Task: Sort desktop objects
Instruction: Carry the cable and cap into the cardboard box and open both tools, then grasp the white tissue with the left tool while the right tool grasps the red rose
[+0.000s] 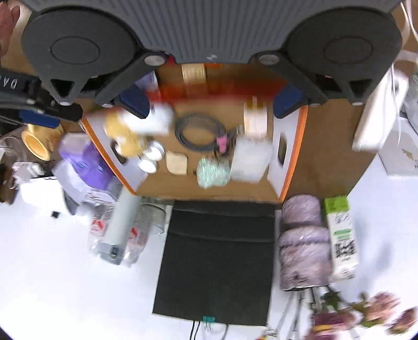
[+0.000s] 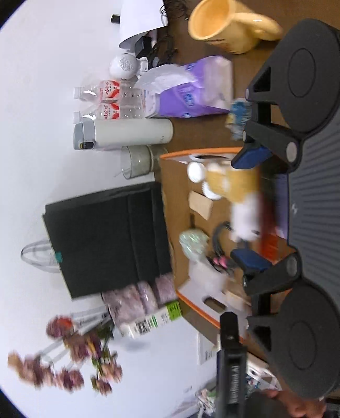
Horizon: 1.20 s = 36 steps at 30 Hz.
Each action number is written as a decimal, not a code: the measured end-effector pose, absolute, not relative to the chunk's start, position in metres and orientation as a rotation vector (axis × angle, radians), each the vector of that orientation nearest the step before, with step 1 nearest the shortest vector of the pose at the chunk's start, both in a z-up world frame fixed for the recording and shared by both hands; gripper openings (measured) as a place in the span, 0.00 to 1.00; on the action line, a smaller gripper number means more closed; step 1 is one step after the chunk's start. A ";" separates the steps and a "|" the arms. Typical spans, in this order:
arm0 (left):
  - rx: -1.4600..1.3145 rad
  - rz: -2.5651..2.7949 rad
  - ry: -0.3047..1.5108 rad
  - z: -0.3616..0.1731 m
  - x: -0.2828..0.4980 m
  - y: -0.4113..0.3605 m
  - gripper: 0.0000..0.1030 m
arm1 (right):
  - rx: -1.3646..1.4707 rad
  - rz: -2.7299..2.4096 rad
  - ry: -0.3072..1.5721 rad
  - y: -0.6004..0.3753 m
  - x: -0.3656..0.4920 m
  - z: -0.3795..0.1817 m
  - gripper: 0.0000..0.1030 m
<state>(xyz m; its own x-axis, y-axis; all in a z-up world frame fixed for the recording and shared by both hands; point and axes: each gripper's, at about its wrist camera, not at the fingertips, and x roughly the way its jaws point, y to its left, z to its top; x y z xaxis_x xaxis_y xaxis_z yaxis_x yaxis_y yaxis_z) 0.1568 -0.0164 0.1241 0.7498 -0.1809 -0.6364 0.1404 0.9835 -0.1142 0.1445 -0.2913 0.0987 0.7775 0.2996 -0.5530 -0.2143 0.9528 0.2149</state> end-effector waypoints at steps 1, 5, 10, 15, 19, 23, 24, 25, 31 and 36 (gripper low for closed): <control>-0.076 -0.173 0.690 0.115 0.138 -0.012 1.00 | 0.119 0.299 0.608 -0.288 0.125 0.094 0.66; -0.103 -0.183 0.635 0.082 0.069 -0.002 1.00 | 0.032 0.334 0.555 -0.277 0.061 0.076 0.67; -0.097 -0.175 0.595 0.055 0.006 0.000 1.00 | 0.084 0.366 0.552 -0.278 0.007 0.049 0.69; -0.069 -0.148 0.555 0.034 -0.032 0.003 1.00 | 0.094 0.346 0.570 -0.274 -0.034 0.018 0.69; -0.047 -0.130 0.493 0.024 -0.042 0.002 1.00 | 0.027 0.372 0.545 -0.260 -0.049 0.007 0.74; -0.045 -0.142 0.493 0.021 -0.039 0.002 1.00 | -0.014 0.350 0.528 -0.250 -0.049 0.004 0.74; -0.057 -0.143 0.488 0.021 -0.038 0.003 1.00 | -0.013 0.336 0.532 -0.250 -0.048 0.004 0.74; -0.070 -0.143 0.486 0.020 -0.038 0.005 1.00 | -0.004 0.324 0.540 -0.252 -0.046 0.003 0.74; -0.051 -0.174 0.498 0.020 -0.038 0.002 1.00 | 0.090 0.300 0.564 -0.266 -0.036 0.000 0.74; -0.085 -0.305 0.518 0.025 -0.033 -0.005 1.00 | 0.093 0.303 0.548 -0.266 -0.037 0.003 0.74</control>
